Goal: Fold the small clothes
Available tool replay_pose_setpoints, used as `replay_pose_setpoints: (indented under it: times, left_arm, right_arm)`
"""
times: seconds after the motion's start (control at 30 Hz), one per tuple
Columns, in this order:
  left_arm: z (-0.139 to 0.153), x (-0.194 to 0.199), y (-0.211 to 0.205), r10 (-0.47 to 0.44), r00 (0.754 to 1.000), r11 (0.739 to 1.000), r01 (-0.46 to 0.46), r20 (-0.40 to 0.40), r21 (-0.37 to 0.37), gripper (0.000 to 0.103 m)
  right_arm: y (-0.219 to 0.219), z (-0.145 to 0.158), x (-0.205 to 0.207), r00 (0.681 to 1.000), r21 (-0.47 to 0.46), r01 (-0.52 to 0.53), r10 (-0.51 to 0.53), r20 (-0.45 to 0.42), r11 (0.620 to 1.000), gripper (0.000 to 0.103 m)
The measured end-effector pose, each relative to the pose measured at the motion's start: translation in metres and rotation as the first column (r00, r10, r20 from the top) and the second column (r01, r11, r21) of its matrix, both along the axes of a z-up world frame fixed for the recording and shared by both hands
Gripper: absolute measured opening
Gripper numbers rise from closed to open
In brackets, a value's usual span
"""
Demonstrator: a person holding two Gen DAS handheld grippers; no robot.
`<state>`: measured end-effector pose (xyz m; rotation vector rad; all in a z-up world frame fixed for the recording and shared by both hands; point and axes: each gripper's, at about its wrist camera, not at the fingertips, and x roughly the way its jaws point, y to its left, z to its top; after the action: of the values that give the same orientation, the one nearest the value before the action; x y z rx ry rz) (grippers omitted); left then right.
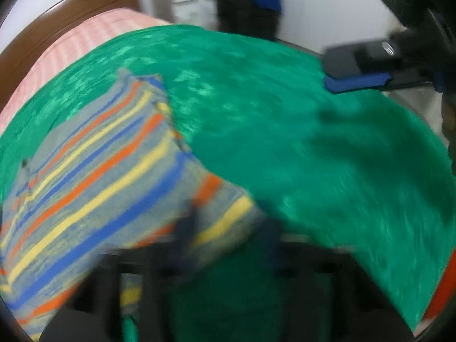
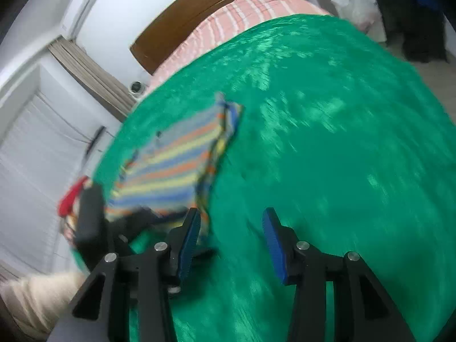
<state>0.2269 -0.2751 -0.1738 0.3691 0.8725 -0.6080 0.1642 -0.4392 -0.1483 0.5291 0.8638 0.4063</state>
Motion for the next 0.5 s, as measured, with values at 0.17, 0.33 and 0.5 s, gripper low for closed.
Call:
replay_pose_setpoints:
  times: [0.17, 0.33, 0.5]
  left_arm:
    - [0.011, -0.01, 0.016, -0.007, 1.0, 0.99, 0.005, -0.01, -0.143, 0.009]
    - [0.016, -0.01, 0.024, -0.023, 0.999, 0.978, 0.013, -0.043, -0.209, 0.009]
    - [0.034, -0.017, 0.056, 0.009, 0.998, 0.943, -0.03, -0.065, -0.332, 0.009]
  right_arm:
    - [0.025, -0.02, 0.104, 0.993, 0.154, -0.079, 0.091, -0.078, 0.985, 0.053]
    - [0.055, -0.061, 0.183, 0.979, 0.215, -0.04, 0.082, -0.189, 0.976, 0.054]
    - [0.068, -0.037, 0.188, 0.986, 0.147, -0.028, 0.051, -0.157, 0.989, 0.01]
